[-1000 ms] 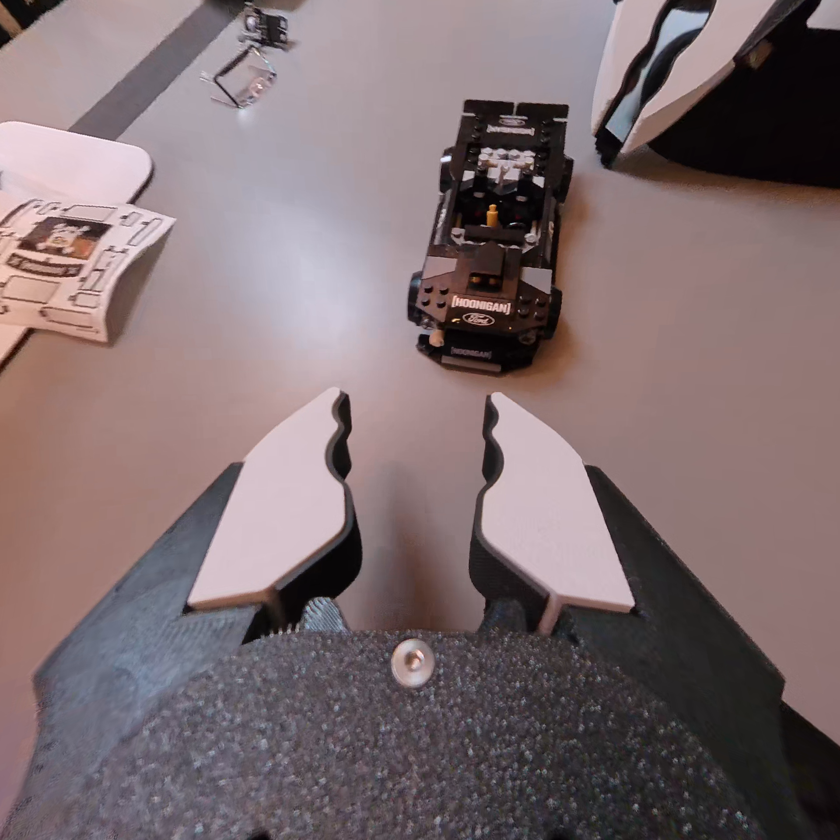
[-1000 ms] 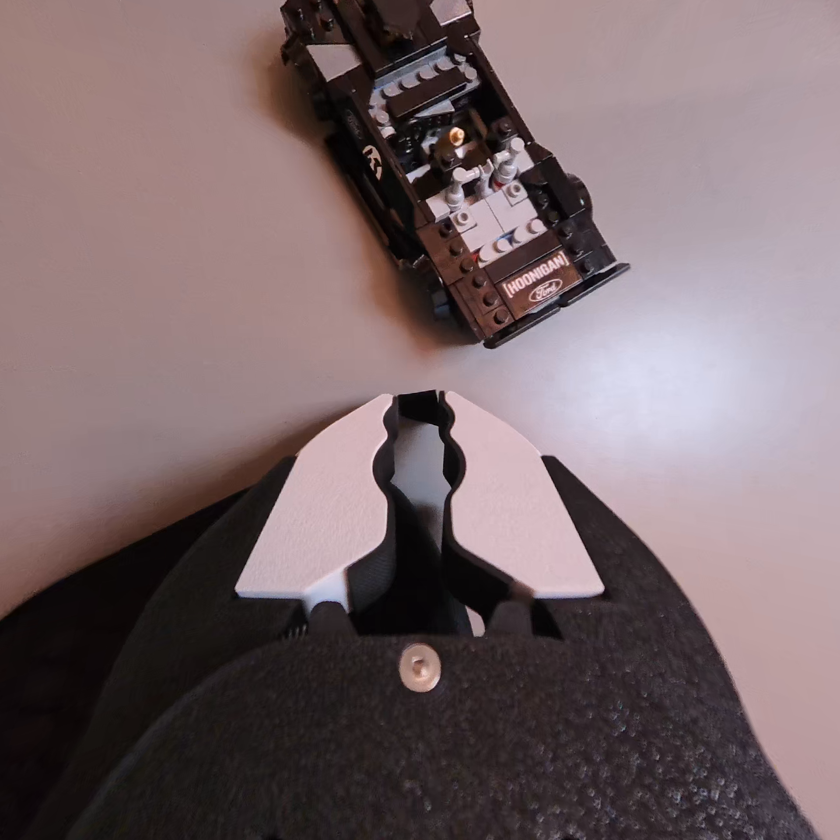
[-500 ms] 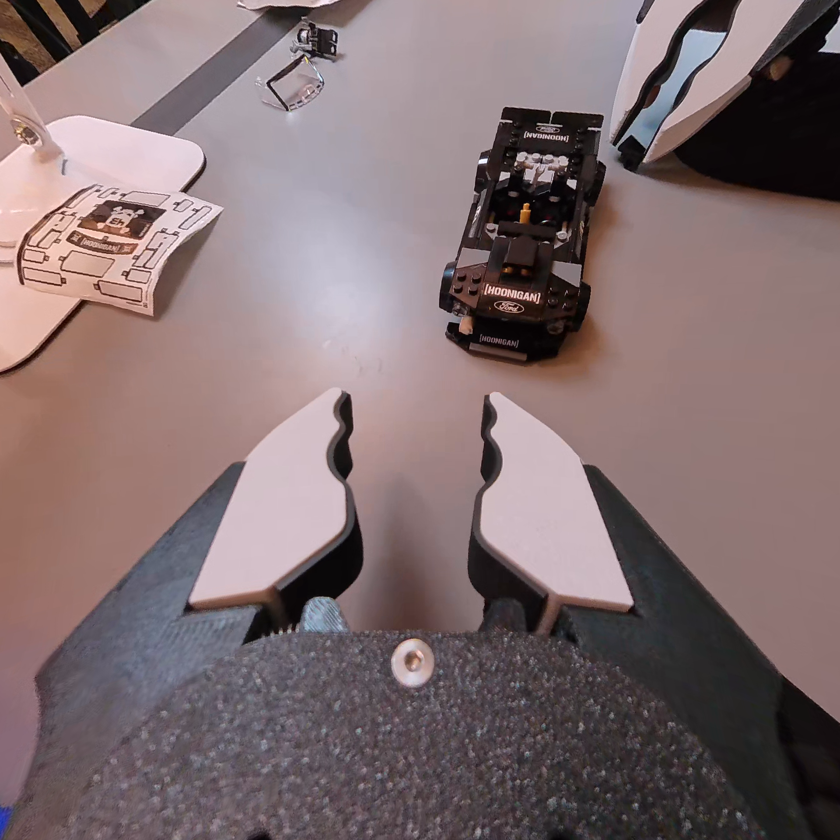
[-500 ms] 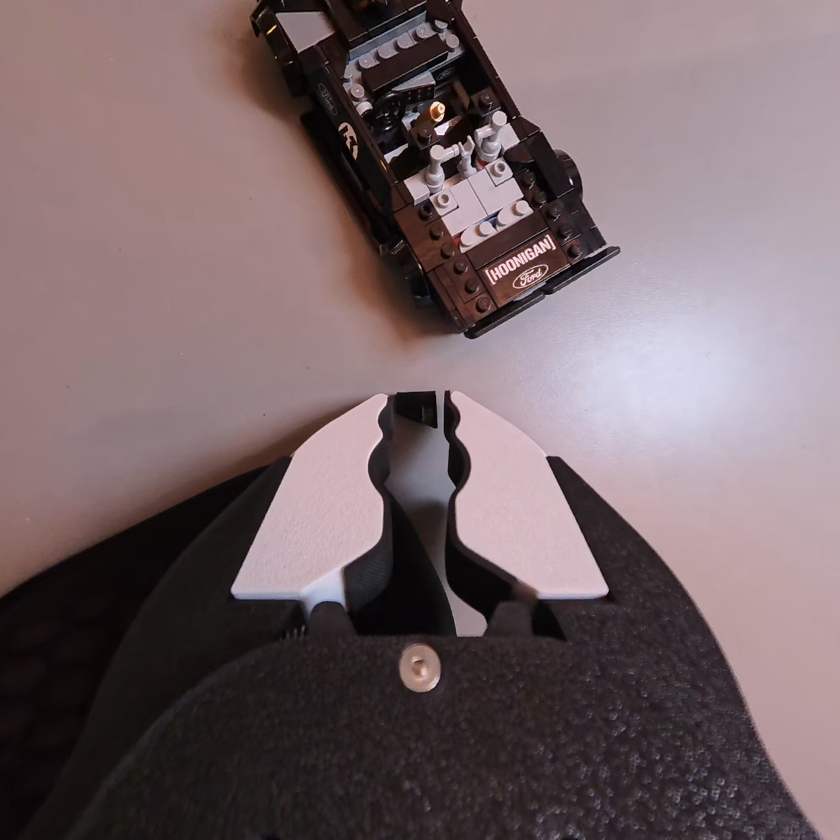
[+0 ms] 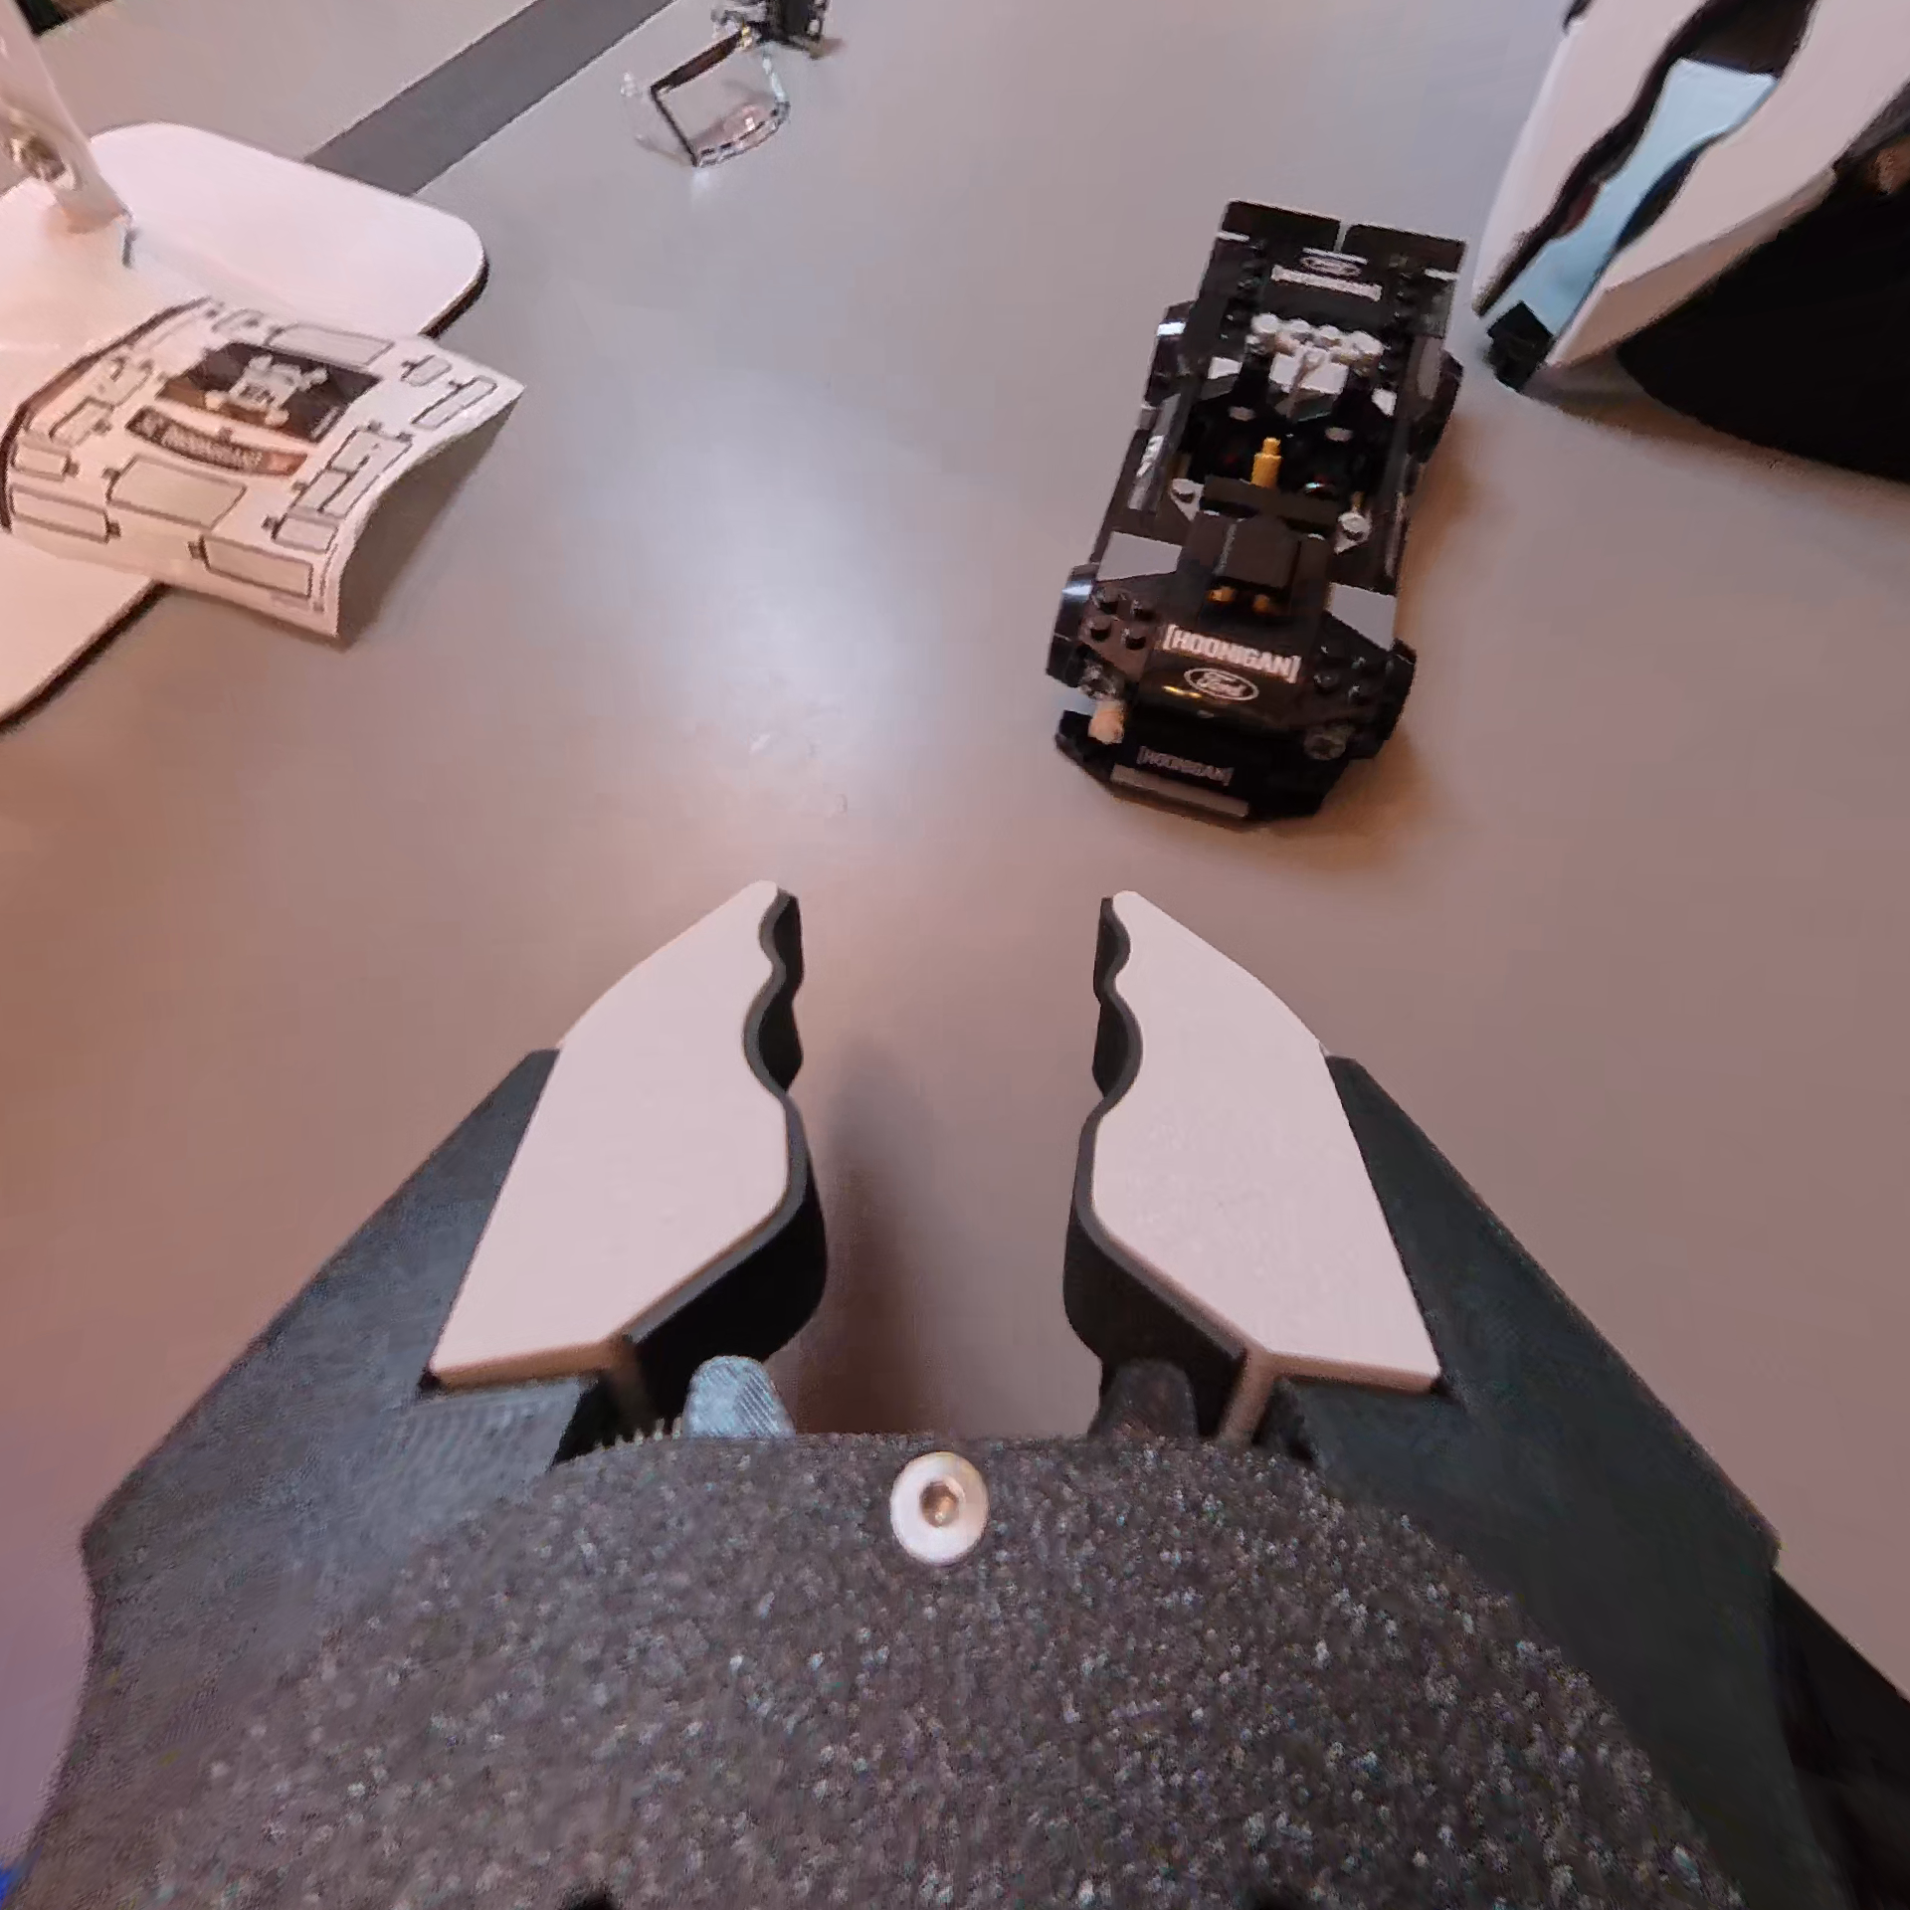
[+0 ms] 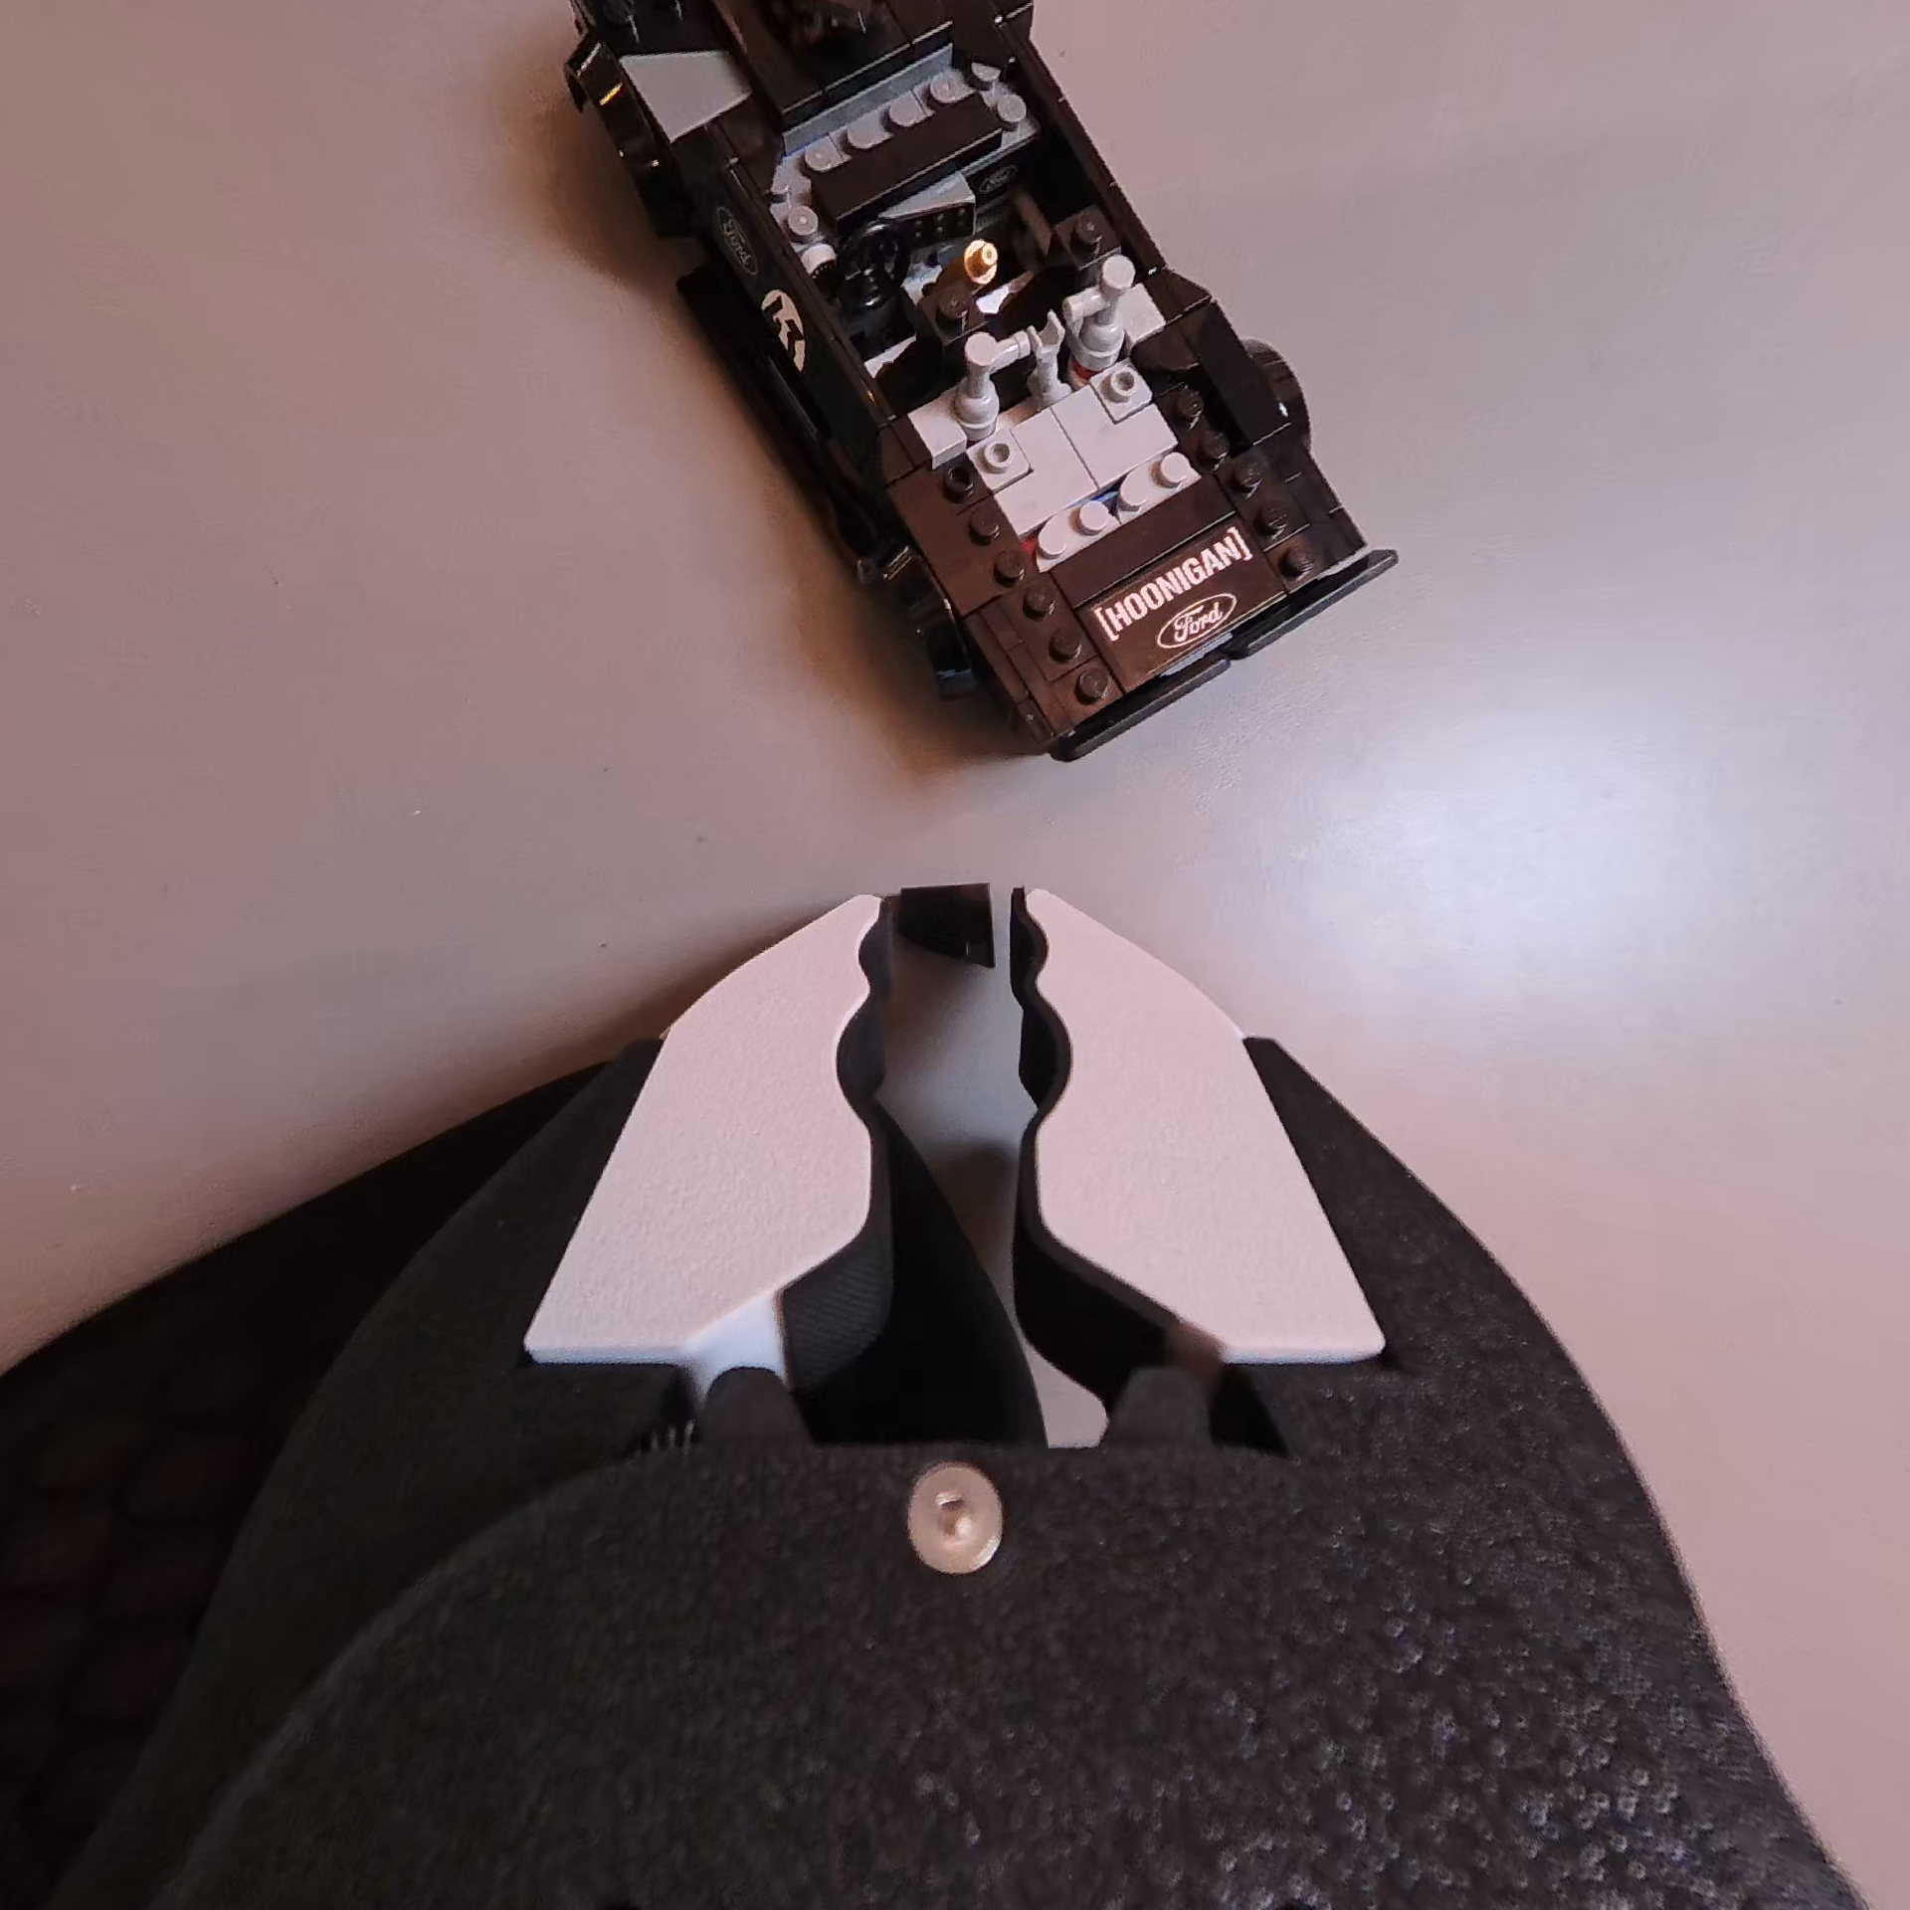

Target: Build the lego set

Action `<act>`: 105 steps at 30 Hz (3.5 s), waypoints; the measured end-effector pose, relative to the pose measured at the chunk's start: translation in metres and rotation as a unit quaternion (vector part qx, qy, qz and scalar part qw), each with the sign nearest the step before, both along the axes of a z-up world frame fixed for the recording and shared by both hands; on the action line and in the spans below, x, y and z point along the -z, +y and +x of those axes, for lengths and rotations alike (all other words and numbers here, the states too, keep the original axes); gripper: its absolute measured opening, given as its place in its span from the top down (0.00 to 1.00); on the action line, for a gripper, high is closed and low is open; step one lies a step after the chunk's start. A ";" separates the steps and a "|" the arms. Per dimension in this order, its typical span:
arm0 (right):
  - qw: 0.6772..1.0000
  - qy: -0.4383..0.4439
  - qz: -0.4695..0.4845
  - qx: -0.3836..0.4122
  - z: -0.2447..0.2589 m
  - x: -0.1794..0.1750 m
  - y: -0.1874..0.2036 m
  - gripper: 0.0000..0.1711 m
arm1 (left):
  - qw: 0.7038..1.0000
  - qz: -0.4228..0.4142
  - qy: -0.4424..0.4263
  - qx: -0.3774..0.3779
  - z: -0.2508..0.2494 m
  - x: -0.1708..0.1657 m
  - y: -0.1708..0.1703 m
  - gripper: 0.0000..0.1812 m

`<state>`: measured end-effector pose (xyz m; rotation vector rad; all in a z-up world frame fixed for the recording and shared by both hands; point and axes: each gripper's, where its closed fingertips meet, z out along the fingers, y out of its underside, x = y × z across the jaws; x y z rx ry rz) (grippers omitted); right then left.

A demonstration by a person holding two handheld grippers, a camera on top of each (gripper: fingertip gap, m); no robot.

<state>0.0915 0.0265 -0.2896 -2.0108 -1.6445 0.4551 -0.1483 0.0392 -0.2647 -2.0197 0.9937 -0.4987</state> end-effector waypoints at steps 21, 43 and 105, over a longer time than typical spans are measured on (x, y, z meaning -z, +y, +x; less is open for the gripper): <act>0.847 0.471 -0.235 -0.070 -0.003 -0.136 -0.031 0.90 | 0.999 0.009 -0.036 -0.039 -0.005 -0.003 0.007 0.72; 0.977 0.190 -0.076 0.056 0.000 -0.049 -0.007 0.90 | 0.998 0.058 -0.014 0.010 0.039 -0.017 -0.001 0.66; 0.990 0.119 -0.057 0.043 0.067 -0.006 0.037 0.81 | 0.787 -0.030 0.415 0.455 0.090 0.037 0.043 0.57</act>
